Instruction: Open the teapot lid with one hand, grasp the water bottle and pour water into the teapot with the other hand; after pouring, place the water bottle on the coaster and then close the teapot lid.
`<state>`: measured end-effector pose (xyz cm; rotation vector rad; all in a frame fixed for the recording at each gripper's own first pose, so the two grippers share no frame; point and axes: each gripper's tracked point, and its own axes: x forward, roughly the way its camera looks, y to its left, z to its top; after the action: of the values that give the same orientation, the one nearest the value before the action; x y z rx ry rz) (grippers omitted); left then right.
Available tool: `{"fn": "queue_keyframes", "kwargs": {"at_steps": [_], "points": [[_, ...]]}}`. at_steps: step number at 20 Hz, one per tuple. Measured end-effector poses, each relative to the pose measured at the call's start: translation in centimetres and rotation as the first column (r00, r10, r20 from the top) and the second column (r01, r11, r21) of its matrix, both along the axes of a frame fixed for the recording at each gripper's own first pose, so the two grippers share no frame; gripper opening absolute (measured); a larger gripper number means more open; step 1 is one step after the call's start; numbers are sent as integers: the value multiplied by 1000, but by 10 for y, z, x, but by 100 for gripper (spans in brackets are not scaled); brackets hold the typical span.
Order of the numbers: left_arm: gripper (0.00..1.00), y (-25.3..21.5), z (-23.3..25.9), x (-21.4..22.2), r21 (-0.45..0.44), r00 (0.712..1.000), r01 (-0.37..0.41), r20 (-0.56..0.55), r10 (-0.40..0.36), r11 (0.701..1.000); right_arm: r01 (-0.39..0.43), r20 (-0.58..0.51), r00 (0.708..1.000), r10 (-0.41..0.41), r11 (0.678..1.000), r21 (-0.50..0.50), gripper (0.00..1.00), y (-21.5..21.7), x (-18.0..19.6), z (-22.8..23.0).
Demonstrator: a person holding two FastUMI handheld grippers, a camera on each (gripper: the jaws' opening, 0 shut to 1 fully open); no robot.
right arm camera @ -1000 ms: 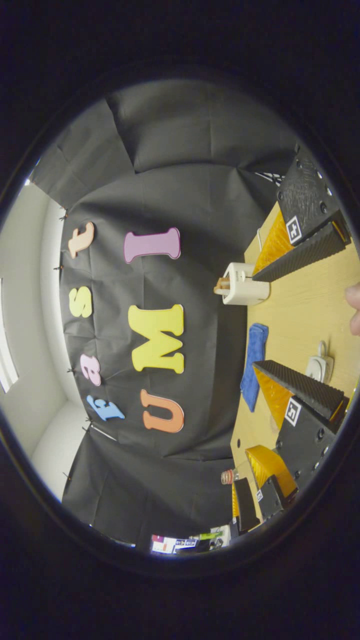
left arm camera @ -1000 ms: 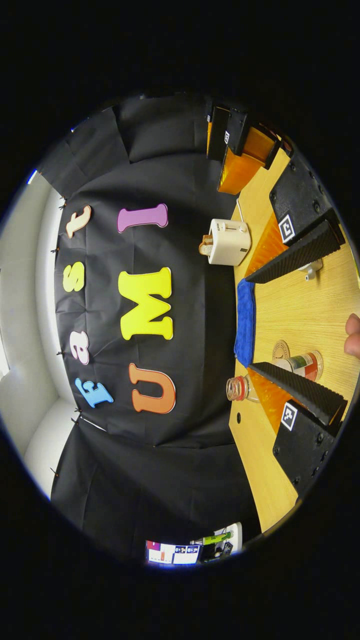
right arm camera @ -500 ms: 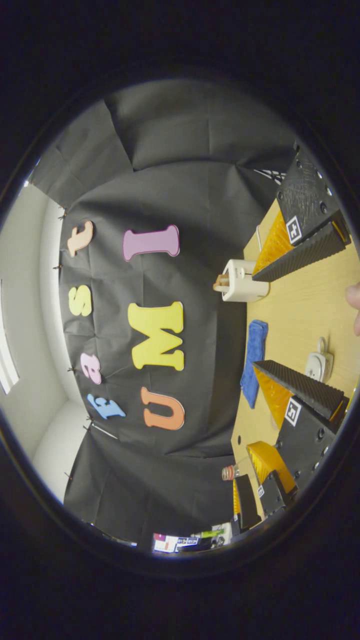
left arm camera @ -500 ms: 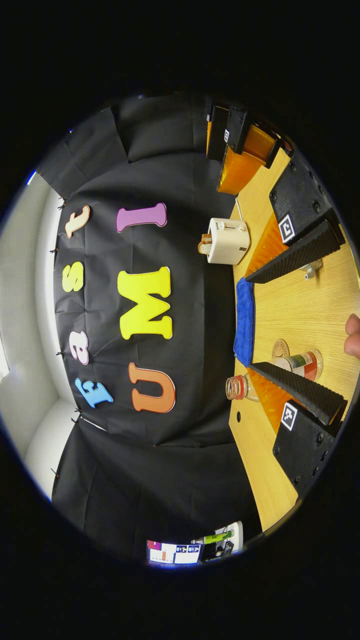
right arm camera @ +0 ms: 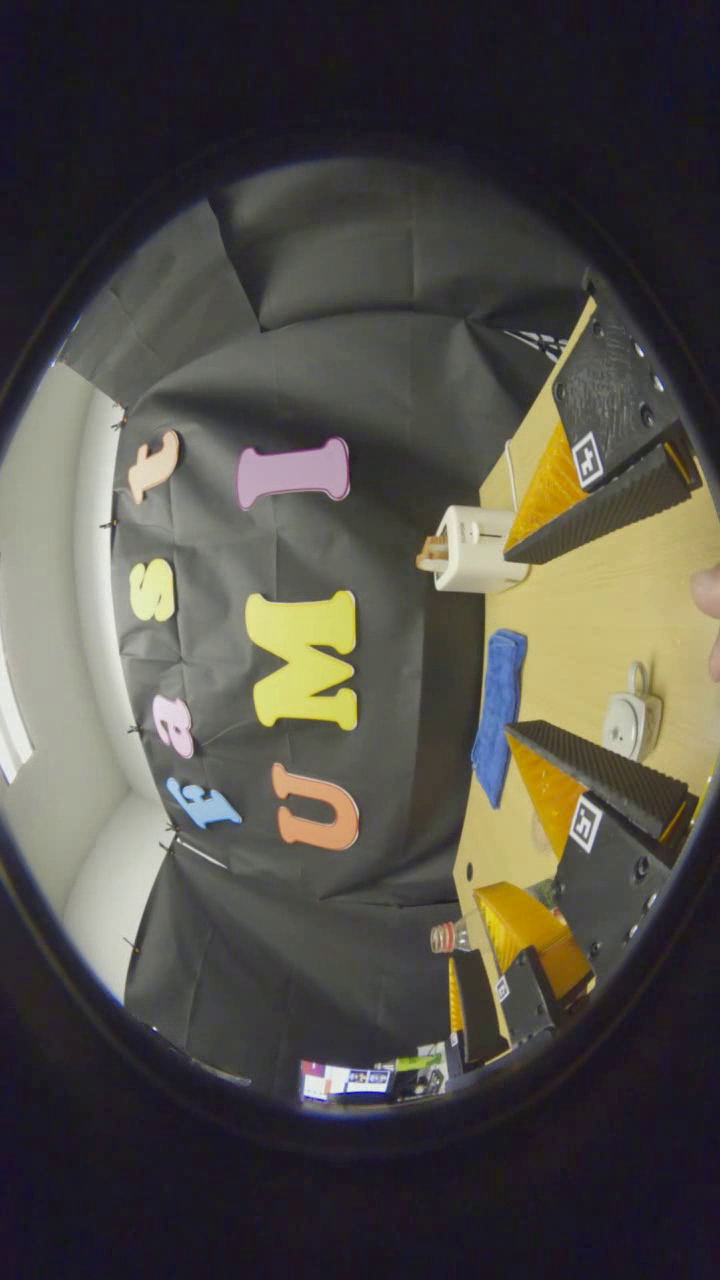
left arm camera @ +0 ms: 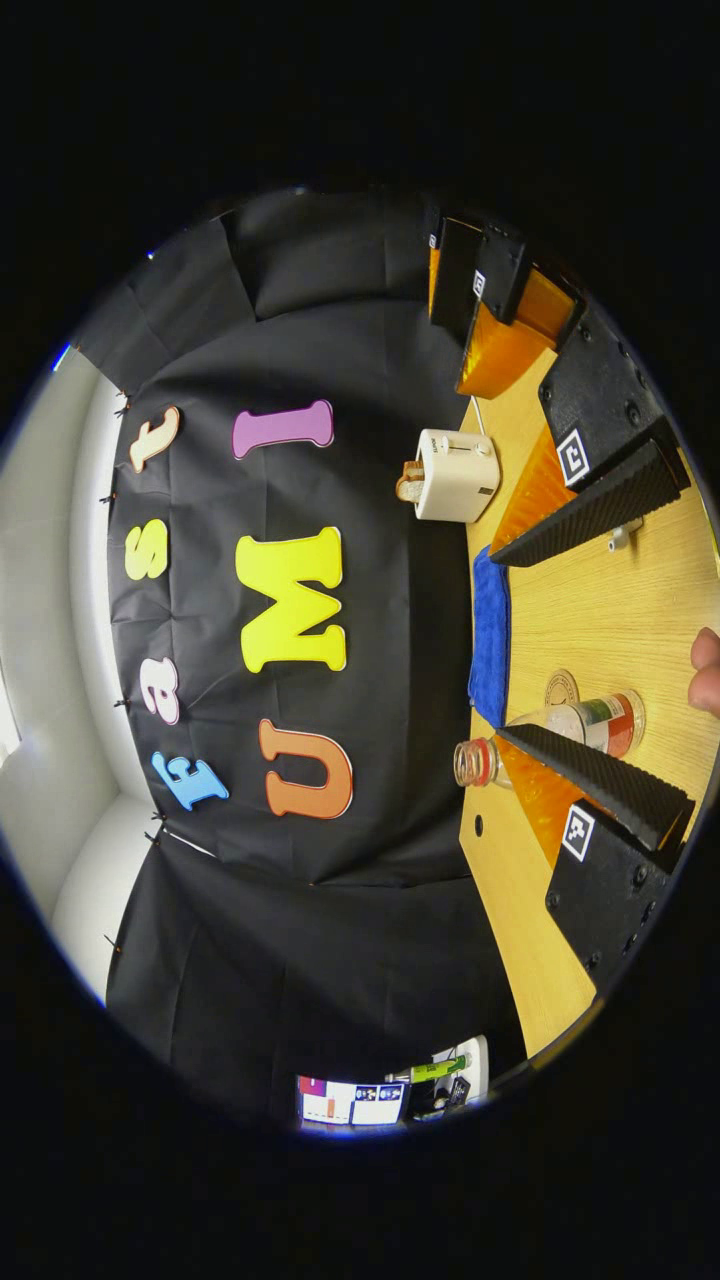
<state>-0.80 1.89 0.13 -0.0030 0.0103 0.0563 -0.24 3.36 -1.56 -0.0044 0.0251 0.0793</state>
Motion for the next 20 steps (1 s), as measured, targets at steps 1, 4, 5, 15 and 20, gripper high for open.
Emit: {"fn": "queue_keyframes", "kwargs": {"at_steps": [1, 4, 5, 15, 20], "points": [[99, 3, 1, -3, 7, 1000, -6, -4, 6, 1000, -12, -6, 1000, 12, 1000, 1, 95, 6, 1, -5], [99, 17, -4, -12, 14, 999, -30, -16, 31, 999, -47, -36, 998, 47, 999, -7, 96, 23, 5, -23], [99, 21, -7, -17, 11, 999, -37, -22, 37, 999, -54, -43, 998, 54, 998, -15, 97, 28, 6, -29], [99, 53, -21, -38, -3, 996, -78, -51, 78, 997, -108, -181, 978, 99, 993, -37, 98, 58, 32, -96], [99, 62, -30, -41, 0, 994, -87, -69, 87, 996, -129, -223, 969, 109, 988, -79, 70, 68, 38, -113]]}}
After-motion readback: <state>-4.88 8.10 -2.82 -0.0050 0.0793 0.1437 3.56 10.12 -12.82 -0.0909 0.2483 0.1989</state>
